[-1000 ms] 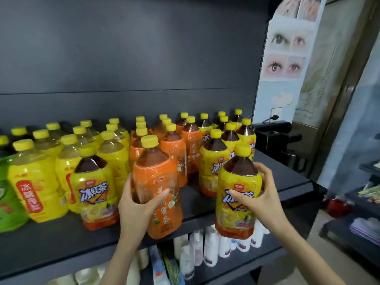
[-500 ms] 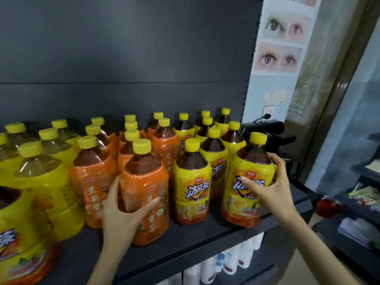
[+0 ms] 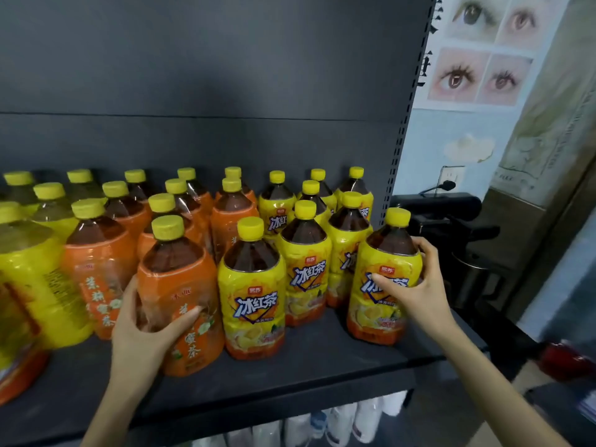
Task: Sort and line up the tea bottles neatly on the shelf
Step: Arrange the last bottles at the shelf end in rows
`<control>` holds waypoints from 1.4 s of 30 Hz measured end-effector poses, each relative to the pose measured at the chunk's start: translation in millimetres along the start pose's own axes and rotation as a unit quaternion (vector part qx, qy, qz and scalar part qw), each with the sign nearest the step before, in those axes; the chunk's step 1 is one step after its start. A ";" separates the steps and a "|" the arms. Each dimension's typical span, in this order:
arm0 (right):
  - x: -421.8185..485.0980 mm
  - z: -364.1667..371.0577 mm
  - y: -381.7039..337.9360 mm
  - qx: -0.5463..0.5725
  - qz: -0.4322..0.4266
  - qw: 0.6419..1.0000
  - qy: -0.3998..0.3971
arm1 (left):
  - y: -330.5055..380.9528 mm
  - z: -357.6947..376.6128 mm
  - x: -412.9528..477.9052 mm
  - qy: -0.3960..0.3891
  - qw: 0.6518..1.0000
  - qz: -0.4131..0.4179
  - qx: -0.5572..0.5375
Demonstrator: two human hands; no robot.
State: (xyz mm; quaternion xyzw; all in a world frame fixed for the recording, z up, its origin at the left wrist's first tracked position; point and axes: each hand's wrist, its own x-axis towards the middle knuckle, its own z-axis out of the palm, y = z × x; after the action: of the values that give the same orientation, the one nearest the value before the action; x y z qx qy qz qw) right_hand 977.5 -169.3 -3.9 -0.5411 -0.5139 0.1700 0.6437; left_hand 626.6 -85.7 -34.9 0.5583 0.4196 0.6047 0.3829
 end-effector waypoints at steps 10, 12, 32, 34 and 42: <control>6.8 -7.5 6.4 0.047 0.016 0.996 -0.073 | 3.8 -4.2 -1.2 -0.040 0.999 -0.031 -0.009; 2.6 -6.3 4.4 0.097 0.036 0.994 -0.043 | 4.4 -5.6 -0.7 -0.051 0.998 -0.032 -0.001; -13.4 159.3 -46.6 -0.332 -0.234 0.897 -0.176 | 3.2 -14.7 -9.3 -0.069 0.992 -0.012 0.108; -14.0 160.1 -46.0 -0.347 -0.247 0.891 -0.155 | 6.2 -13.4 -17.3 -0.048 0.980 -0.005 0.192; -21.2 157.8 -43.6 -0.347 -0.259 0.895 -0.107 | -4.5 -5.6 -29.3 -0.006 0.977 0.051 0.208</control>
State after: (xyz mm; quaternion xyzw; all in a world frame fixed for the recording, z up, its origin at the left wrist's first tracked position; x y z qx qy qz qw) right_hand 820.6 -119.0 6.1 -0.5567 -0.7278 -0.1348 0.3771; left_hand 623.4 -111.9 -49.6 0.6500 0.5051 0.5192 0.2297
